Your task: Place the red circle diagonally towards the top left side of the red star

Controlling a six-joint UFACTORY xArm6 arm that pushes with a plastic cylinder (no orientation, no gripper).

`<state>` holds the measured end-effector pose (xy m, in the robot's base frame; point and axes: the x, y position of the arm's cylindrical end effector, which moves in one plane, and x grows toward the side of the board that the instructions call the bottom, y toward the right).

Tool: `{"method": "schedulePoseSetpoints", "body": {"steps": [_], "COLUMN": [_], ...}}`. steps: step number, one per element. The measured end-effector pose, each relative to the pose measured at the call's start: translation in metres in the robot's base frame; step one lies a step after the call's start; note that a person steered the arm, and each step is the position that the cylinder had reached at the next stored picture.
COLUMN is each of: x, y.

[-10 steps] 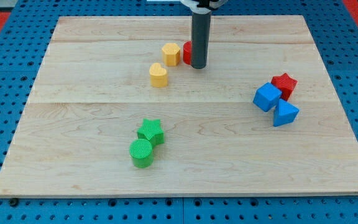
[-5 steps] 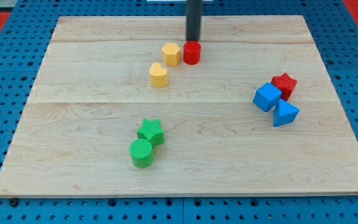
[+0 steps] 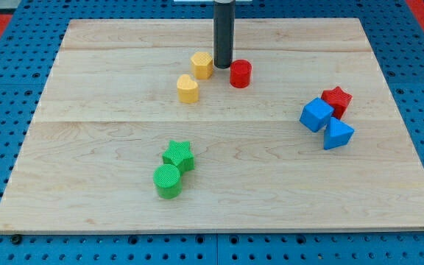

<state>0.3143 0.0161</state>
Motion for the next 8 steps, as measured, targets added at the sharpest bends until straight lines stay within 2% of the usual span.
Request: {"method": "schedulePoseSetpoints", "body": {"steps": [8], "x": [0.004], "y": [-0.020]}}
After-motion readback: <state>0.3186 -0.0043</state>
